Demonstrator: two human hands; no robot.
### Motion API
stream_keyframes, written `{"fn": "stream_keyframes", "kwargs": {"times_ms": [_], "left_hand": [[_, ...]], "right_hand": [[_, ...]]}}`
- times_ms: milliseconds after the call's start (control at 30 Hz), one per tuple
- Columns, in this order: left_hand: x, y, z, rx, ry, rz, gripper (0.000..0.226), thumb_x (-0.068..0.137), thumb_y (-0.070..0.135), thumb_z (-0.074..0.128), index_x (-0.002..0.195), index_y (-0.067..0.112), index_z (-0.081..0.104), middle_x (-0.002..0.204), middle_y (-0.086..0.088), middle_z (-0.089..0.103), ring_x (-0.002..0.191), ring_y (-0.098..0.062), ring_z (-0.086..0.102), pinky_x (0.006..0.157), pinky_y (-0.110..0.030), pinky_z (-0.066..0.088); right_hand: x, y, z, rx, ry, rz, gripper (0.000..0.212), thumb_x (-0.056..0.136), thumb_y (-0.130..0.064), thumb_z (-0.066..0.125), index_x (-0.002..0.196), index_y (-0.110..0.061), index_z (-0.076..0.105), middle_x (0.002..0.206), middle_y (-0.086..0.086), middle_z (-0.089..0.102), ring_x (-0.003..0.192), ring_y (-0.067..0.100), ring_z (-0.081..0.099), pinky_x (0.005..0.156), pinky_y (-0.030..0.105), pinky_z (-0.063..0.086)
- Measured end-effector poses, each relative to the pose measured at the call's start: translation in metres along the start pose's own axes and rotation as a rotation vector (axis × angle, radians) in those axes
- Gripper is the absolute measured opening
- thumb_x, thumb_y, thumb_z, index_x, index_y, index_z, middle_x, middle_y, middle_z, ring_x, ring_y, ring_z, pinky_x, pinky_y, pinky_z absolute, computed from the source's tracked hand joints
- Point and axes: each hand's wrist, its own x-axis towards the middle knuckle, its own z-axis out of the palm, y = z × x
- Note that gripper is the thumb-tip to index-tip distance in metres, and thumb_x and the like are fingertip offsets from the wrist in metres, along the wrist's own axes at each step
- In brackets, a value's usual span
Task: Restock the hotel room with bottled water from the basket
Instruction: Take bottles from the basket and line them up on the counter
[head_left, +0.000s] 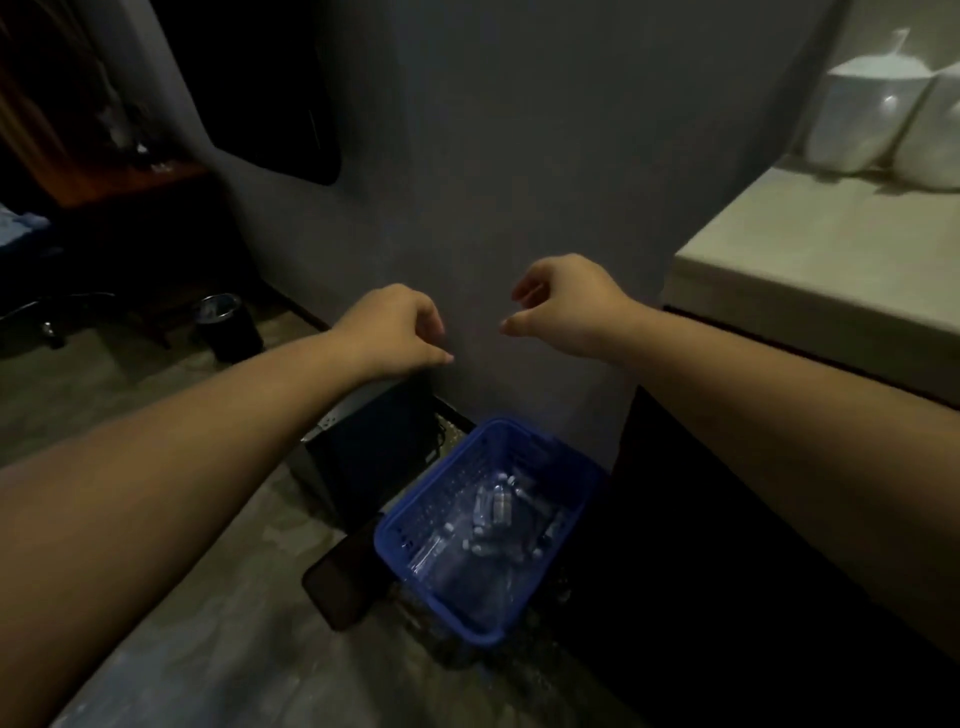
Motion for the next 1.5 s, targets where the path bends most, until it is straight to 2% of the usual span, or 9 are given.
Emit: {"fn": "stream_keyframes", "kwargs": {"times_ms": [233,433,667,800,933,1033,1267,1367,1500], "left_hand": [[0.01,-0.057,0.045,-0.016,-0.156,-0.015,0.024,0.071,0.029,0.079,0.089,0.023,0.065,0.085,0.007,0.059,0.082,-0.011,0.058,0.072,-0.027,0.046],[0.032,-0.084,0.094,-0.091,-0.245,-0.088,0.028,0.073,0.026,0.078,0.095,0.013,0.067,0.094,-0.003,0.066,0.09,-0.02,0.063,0.084,-0.038,0.054],[0.069,-0.13,0.179,-0.153,-0.306,-0.252,0.016,0.075,0.022,0.074,0.088,0.019,0.065,0.086,0.0,0.065,0.083,-0.017,0.063,0.08,-0.039,0.054],[0.079,-0.179,0.264,-0.153,-0.368,-0.269,0.013,0.08,0.024,0.068,0.088,0.025,0.058,0.092,0.002,0.061,0.087,-0.016,0.061,0.076,-0.032,0.049],[0.091,-0.234,0.377,-0.107,-0.385,-0.306,0.033,0.083,0.03,0.063,0.113,0.017,0.059,0.118,-0.005,0.059,0.109,-0.022,0.056,0.093,-0.034,0.046],[0.099,-0.274,0.48,-0.099,-0.466,-0.306,0.038,0.084,0.026,0.061,0.12,0.017,0.055,0.127,-0.006,0.054,0.119,-0.023,0.051,0.1,-0.033,0.041],[0.14,-0.355,0.695,-0.055,-0.554,-0.198,0.033,0.084,0.025,0.059,0.116,0.018,0.054,0.128,-0.006,0.053,0.12,-0.026,0.049,0.097,-0.033,0.042],[0.155,-0.381,0.747,-0.073,-0.519,-0.185,0.024,0.085,0.026,0.056,0.106,0.015,0.057,0.121,-0.008,0.057,0.115,-0.027,0.053,0.091,-0.031,0.042],[0.149,-0.402,0.788,0.089,-0.67,-0.146,0.032,0.089,0.02,0.053,0.12,0.011,0.053,0.128,-0.011,0.054,0.122,-0.029,0.052,0.101,-0.037,0.043]], "right_hand": [[0.01,0.014,0.077,-0.005,-0.158,0.143,0.041,0.074,-0.034,0.075,0.109,-0.015,0.064,0.107,0.003,0.065,0.089,0.015,0.056,0.072,0.026,0.042],[0.024,0.061,0.133,0.034,-0.263,0.239,0.034,0.071,-0.029,0.078,0.099,-0.013,0.068,0.1,0.005,0.068,0.084,0.016,0.059,0.074,0.028,0.047],[0.064,0.137,0.214,0.054,-0.455,0.351,0.032,0.074,-0.023,0.074,0.102,-0.011,0.065,0.097,0.004,0.065,0.089,0.016,0.059,0.072,0.023,0.039],[0.076,0.191,0.29,0.037,-0.53,0.393,0.03,0.073,-0.026,0.074,0.098,-0.012,0.066,0.089,0.0,0.062,0.085,0.017,0.058,0.071,0.023,0.039],[0.07,0.265,0.394,0.033,-0.56,0.496,0.029,0.077,-0.022,0.071,0.102,-0.01,0.065,0.105,0.008,0.067,0.099,0.024,0.061,0.077,0.023,0.043],[0.062,0.326,0.486,0.078,-0.544,0.56,0.022,0.078,-0.022,0.07,0.096,-0.009,0.065,0.096,0.009,0.064,0.092,0.023,0.061,0.071,0.023,0.045],[0.105,0.461,0.671,0.045,-0.588,0.5,0.032,0.081,-0.026,0.07,0.103,-0.003,0.065,0.11,0.014,0.064,0.102,0.029,0.06,0.086,0.034,0.05],[0.129,0.5,0.714,0.045,-0.524,0.497,0.047,0.075,-0.03,0.076,0.113,-0.005,0.062,0.113,0.013,0.065,0.104,0.029,0.061,0.089,0.035,0.05],[0.117,0.522,0.752,0.046,-0.496,0.513,0.047,0.077,-0.023,0.074,0.118,-0.006,0.06,0.12,0.016,0.063,0.11,0.03,0.058,0.093,0.037,0.048]]}}
